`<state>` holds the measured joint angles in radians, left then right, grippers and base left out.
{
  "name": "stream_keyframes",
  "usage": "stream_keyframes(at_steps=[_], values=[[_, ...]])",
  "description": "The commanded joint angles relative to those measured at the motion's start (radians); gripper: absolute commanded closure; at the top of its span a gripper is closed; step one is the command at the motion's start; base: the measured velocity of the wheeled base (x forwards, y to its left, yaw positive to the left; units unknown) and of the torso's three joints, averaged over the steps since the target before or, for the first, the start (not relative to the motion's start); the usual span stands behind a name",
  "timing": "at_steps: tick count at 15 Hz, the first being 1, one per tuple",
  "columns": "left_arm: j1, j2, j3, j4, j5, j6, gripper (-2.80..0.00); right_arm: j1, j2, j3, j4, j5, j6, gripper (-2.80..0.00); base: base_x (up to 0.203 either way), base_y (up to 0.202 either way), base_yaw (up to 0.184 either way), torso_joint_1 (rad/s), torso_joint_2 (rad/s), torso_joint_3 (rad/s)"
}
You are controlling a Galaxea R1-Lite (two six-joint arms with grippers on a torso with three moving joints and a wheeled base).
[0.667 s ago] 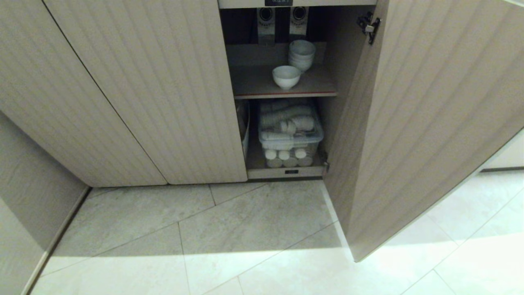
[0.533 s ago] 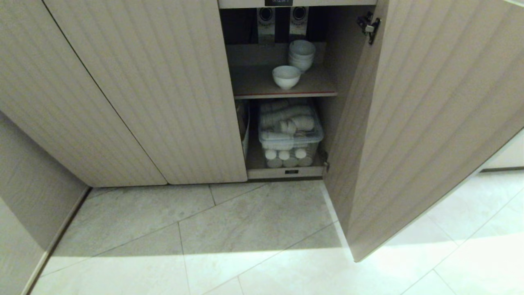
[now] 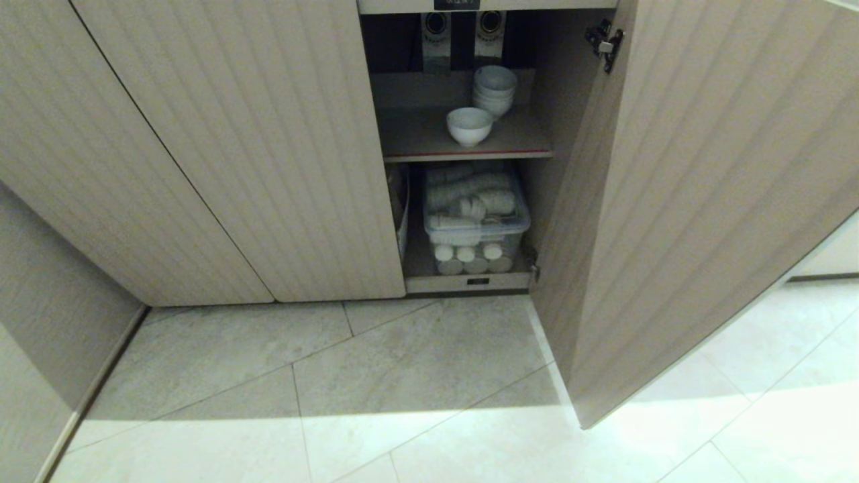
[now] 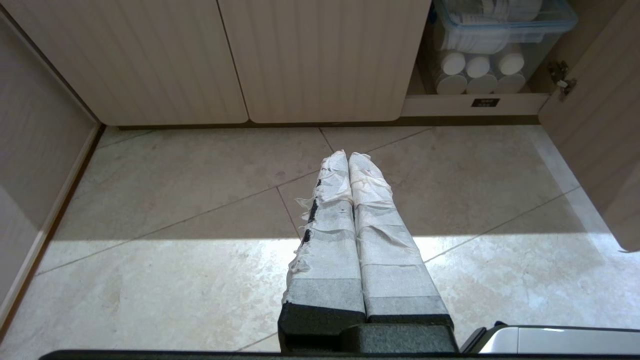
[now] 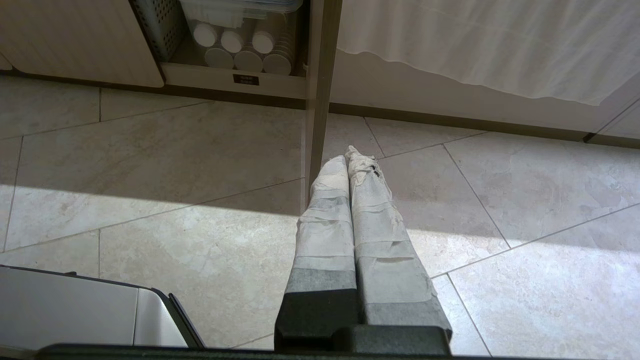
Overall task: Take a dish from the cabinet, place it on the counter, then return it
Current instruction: Take the bowl from the cabinet
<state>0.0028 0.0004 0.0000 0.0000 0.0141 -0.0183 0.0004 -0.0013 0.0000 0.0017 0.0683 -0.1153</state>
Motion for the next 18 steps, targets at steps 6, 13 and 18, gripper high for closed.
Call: stream_keyframes(at_steps=[6, 13, 18], values=[[0.0, 0.0, 0.0, 0.0, 0.001, 0.0, 0.0, 0.0, 0.001, 0.0, 0.0, 0.001, -0.001, 0.0, 0.0, 0.0, 0.0, 0.0, 0.0, 0.0], [0.0, 0.0, 0.0, 0.002, 0.001, 0.001, 0.0, 0.001, 0.001, 0.0, 0.0, 0.001, -0.001, 0.0, 0.0, 0.0, 0.0, 0.0, 0.0, 0.0], [0.0, 0.0, 0.0, 0.0, 0.001, 0.0, 0.0, 0.001, 0.001, 0.0, 0.0, 0.001, -0.001, 0.0, 0.0, 0.0, 0.0, 0.0, 0.0, 0.0]])
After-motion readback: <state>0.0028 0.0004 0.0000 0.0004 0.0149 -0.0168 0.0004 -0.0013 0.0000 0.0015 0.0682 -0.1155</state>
